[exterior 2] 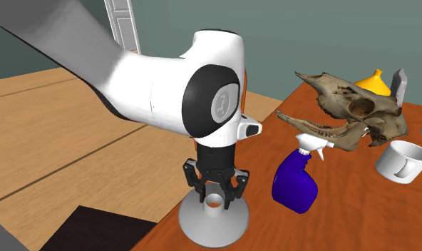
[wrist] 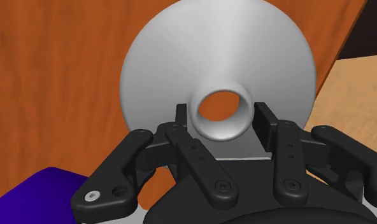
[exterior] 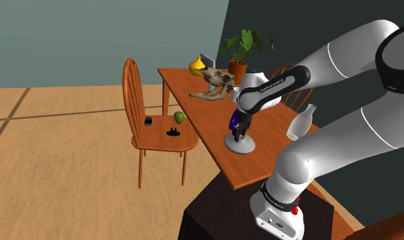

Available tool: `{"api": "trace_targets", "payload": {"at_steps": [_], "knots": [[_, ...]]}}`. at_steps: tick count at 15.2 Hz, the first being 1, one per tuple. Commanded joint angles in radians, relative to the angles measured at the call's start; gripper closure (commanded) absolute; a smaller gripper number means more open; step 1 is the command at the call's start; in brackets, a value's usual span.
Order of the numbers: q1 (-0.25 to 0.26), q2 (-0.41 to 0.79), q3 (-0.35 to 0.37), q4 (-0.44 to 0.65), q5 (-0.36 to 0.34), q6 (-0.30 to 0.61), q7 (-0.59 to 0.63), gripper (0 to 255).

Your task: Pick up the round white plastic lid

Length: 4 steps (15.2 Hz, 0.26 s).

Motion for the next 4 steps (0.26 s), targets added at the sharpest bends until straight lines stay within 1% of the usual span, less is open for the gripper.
{"api": "trace_targets", "payload": {"at_steps": [1,2,4], "knots": [[0.001,-0.030,0.005,0.012,0.005,-0.042,-0.002,255],[0.001,-0.044,0.007,0.017,0.007,-0.062,-0.004,255],[0.001,-0.046,0.007,0.018,0.007,-0.065,-0.004,255]]}}
